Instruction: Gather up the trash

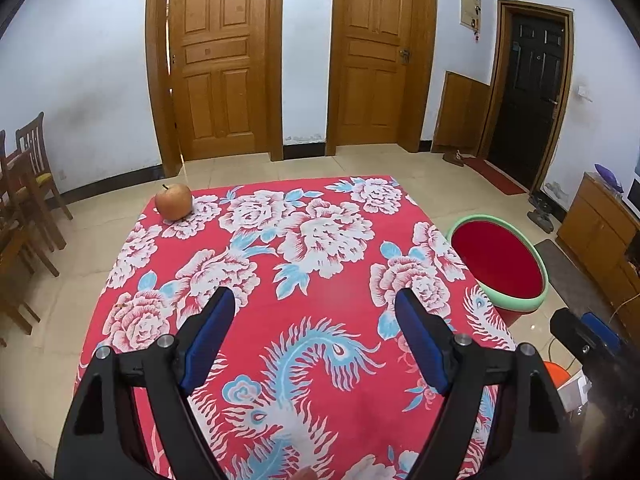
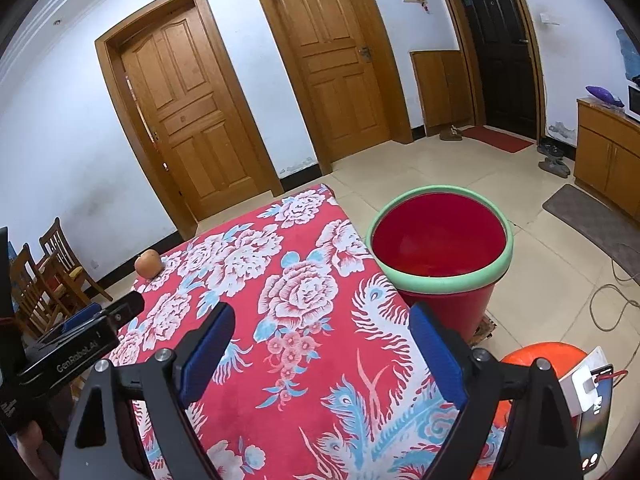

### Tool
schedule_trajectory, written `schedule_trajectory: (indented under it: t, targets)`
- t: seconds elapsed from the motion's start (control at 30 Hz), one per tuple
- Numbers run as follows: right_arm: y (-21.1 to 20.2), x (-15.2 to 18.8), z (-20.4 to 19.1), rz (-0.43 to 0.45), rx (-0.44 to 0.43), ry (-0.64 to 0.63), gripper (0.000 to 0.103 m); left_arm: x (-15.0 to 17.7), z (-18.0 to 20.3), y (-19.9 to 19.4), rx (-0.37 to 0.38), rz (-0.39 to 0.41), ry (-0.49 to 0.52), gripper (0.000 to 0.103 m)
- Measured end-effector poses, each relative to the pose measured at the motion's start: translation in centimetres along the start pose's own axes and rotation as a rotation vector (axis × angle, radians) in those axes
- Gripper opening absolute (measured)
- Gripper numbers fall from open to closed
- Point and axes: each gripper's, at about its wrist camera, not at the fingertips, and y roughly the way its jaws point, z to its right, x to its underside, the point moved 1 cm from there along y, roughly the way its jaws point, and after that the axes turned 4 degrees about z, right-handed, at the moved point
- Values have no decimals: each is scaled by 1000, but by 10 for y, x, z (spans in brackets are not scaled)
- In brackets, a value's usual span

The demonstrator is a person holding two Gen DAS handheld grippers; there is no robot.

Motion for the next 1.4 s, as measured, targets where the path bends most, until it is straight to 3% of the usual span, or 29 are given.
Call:
schedule_trajectory:
  t: [0.37, 0.93, 1.4]
  targets:
    - [-8, 0, -2, 19, -11, -7, 91, 3, -7, -6, 14, 3, -56, 82]
    - [-10, 3, -2, 23, -6, -12, 91, 5, -7, -7, -24, 9, -36, 81]
    - [-8, 7, 2, 15, -2, 7, 91, 9, 0, -6, -3, 1, -13, 81]
